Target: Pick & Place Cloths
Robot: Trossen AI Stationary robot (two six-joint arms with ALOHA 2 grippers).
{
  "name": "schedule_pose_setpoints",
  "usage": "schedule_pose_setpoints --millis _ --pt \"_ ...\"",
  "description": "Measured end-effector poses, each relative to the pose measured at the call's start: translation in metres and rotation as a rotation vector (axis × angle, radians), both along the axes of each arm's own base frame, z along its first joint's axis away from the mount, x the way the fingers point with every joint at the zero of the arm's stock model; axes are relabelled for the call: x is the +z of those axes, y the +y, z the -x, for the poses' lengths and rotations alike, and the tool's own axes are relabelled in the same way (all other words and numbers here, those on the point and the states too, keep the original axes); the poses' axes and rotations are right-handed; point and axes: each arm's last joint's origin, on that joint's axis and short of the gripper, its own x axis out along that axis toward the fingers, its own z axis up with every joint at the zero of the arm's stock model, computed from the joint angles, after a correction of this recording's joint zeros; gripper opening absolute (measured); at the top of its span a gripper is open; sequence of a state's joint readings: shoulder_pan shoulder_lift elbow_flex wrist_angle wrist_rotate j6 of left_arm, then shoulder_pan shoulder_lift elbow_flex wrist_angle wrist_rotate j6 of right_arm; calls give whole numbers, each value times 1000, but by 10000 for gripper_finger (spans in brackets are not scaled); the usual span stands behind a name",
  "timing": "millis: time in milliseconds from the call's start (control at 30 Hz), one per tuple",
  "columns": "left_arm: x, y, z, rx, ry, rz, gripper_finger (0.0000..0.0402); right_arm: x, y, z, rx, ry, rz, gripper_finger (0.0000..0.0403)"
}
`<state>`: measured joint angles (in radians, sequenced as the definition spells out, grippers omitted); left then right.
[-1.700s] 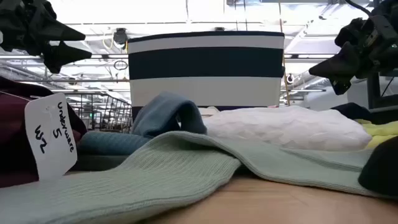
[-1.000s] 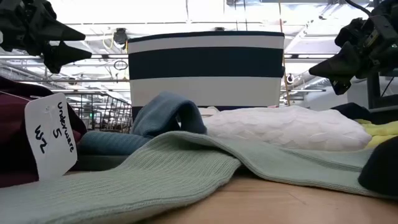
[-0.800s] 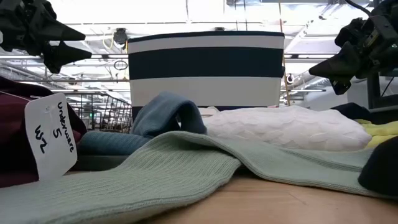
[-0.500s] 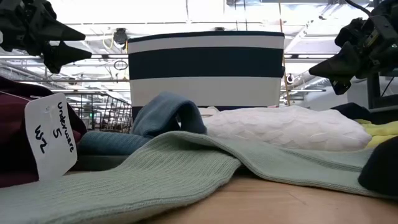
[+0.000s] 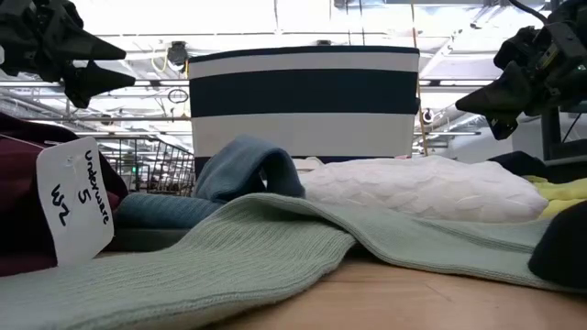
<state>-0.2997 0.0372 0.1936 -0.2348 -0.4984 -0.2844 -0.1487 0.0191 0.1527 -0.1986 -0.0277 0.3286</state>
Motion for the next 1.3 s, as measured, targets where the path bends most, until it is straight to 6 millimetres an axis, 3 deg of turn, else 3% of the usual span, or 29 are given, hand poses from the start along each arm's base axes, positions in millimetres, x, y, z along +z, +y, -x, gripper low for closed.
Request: schedule_pose_setpoints --millis 833,1000,1300 --pt "0 0 0 0 0 0 271 0 0 0 -1 -6 -4 4" --pt "0 0 0 0 0 0 271 1 0 0 -23 -34 -145 4" --pt "0 0 0 0 0 0 271 3 0 -1 -25 -65 -199 4"
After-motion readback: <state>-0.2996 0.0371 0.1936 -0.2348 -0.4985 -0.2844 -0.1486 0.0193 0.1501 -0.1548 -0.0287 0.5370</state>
